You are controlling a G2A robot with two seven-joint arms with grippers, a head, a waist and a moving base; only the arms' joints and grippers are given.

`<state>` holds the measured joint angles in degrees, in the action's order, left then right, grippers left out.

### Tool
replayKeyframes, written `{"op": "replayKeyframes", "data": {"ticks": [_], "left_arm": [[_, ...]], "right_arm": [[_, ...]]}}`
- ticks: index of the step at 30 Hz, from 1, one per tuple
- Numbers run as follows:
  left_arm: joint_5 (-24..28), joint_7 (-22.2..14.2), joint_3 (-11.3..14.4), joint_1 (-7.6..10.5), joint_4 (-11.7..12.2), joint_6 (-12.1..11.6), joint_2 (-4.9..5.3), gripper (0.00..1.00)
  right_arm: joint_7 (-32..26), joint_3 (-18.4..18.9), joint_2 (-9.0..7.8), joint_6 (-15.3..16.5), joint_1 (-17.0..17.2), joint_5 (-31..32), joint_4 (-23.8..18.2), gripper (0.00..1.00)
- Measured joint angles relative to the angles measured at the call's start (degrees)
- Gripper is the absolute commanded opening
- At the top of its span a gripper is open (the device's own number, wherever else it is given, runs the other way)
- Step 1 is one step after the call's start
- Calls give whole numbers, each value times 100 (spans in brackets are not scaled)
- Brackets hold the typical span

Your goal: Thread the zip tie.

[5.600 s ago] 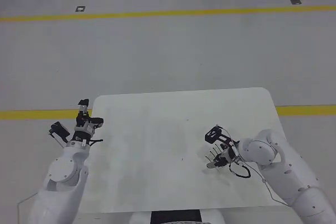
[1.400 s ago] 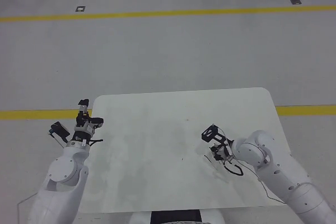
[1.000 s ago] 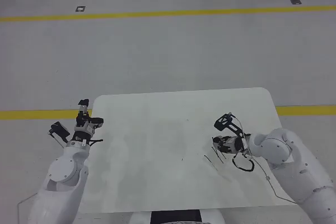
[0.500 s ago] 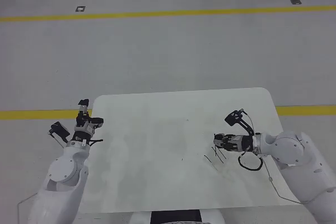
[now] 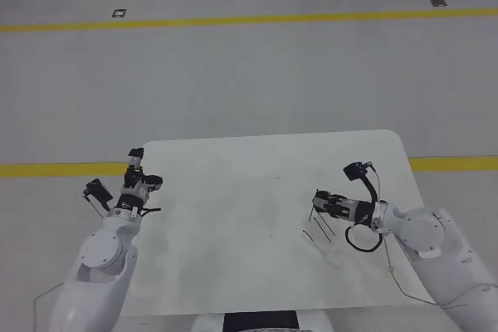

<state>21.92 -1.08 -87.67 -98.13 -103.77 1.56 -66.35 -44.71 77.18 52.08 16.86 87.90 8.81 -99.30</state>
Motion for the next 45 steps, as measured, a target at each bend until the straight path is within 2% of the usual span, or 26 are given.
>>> {"op": "replayKeyframes", "data": {"ticks": [6, 11, 22, 25, 28, 31, 34, 39, 45], "left_arm": [[-290, -146, 689, 250, -19, 87, -68, 100], [-500, -379, 1267, 408, -26, 166, -120, 100], [-514, -428, 1313, 422, -22, 162, -121, 100], [-620, -599, 1518, 489, -57, 84, -138, 100], [-834, -693, 1802, 638, -26, 21, -166, 100], [-895, -593, 1980, 781, 44, 14, -200, 100], [-940, -482, 1991, 857, 108, 10, -212, 100], [-953, -466, 1943, 843, 111, -55, -208, 100], [-953, -466, 1944, 844, 111, -52, -208, 100]], "right_arm": [[718, -40, 65, 215, 239, -528, 146, 0], [942, -99, 106, 265, 284, -828, 205, 0], [934, -110, 110, 260, 278, -866, 223, 0], [1106, -187, 137, 257, 292, -836, 211, 0], [1167, -281, 169, 263, 287, -980, 94, 0], [882, -255, 166, 263, 288, -1128, -11, 0], [508, -153, 152, 263, 320, -1260, -75, 0], [-119, -5, 151, 262, 324, -1482, -202, 0], [-123, -2, 152, 262, 323, -1485, -198, 0]]}}
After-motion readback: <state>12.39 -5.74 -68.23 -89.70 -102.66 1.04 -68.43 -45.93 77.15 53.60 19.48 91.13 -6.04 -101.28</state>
